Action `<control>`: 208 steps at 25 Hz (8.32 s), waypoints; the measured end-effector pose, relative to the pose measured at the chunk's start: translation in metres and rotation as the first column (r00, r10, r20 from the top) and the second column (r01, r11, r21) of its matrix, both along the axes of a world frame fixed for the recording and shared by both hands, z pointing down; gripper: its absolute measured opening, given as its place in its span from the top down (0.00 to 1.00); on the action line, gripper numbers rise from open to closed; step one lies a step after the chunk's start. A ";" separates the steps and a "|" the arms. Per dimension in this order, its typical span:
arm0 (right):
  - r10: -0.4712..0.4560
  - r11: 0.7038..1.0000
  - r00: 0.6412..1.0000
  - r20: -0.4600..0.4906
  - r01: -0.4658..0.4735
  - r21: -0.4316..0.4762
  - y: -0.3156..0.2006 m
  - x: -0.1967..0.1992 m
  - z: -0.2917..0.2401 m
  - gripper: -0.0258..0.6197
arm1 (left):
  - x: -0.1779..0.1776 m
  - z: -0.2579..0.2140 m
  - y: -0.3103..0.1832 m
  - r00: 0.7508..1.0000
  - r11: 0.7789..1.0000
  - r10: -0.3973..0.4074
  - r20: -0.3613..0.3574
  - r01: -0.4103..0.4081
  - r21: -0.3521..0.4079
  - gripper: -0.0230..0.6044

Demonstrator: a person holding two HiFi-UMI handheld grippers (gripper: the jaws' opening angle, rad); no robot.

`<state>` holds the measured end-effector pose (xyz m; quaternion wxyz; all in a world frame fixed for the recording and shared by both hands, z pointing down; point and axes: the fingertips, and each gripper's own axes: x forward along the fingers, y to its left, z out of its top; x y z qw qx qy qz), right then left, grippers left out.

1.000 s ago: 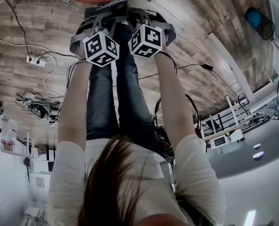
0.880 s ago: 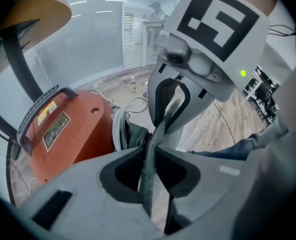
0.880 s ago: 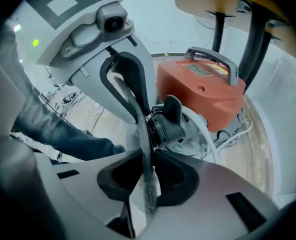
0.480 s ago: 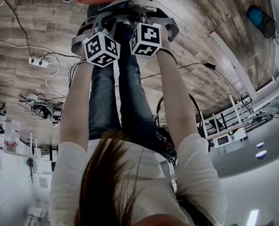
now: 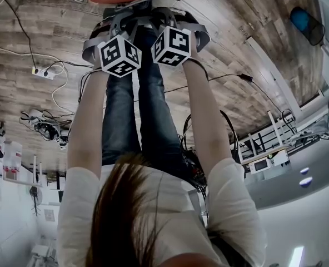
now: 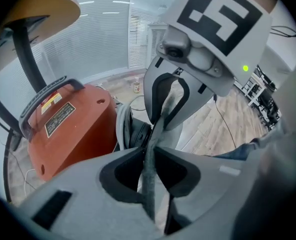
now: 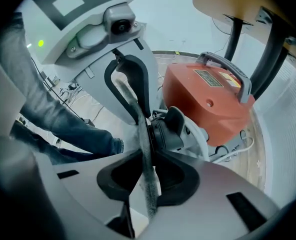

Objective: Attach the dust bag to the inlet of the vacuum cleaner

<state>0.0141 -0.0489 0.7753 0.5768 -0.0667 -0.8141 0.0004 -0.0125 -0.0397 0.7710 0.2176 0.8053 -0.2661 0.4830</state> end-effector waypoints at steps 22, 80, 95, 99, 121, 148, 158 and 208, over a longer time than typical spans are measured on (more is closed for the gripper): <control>0.105 0.994 0.993 -0.058 -0.107 -0.030 -0.002 0.002 0.000 0.78 | -0.003 0.007 0.005 0.994 0.989 -0.112 -0.006 0.111 -0.096 0.79; 0.747 0.607 0.527 0.405 -0.789 -0.092 -0.056 0.002 -0.223 0.96 | -0.031 -0.199 -0.037 0.850 0.827 -0.480 -0.215 0.521 0.212 0.94; 0.747 0.512 0.343 0.570 -0.843 -0.164 -0.083 0.013 -0.362 0.96 | -0.045 -0.333 -0.072 0.820 0.740 -0.485 -0.302 0.570 0.357 0.94; 0.739 0.492 0.313 0.597 -0.855 -0.161 -0.084 0.017 -0.396 0.96 | -0.050 -0.371 -0.080 0.809 0.711 -0.493 -0.320 0.586 0.388 0.94; 0.569 0.516 0.202 0.797 -0.842 -0.155 -0.057 0.034 -0.580 0.96 | -0.044 -0.559 -0.072 0.817 0.612 -0.339 -0.466 0.568 0.550 0.94; 0.434 0.515 0.176 0.883 -0.853 -0.084 -0.033 0.072 -0.687 0.96 | -0.022 -0.685 -0.040 0.795 0.505 -0.152 -0.587 0.573 0.646 0.94; 0.438 0.495 0.173 0.882 -0.865 -0.077 -0.033 0.079 -0.687 0.96 | -0.014 -0.689 -0.034 0.787 0.508 -0.124 -0.604 0.574 0.643 0.94; 0.463 0.488 0.166 0.871 -0.868 -0.093 -0.022 0.081 -0.678 0.96 | -0.007 -0.680 -0.024 0.790 0.560 -0.112 -0.603 0.552 0.618 0.94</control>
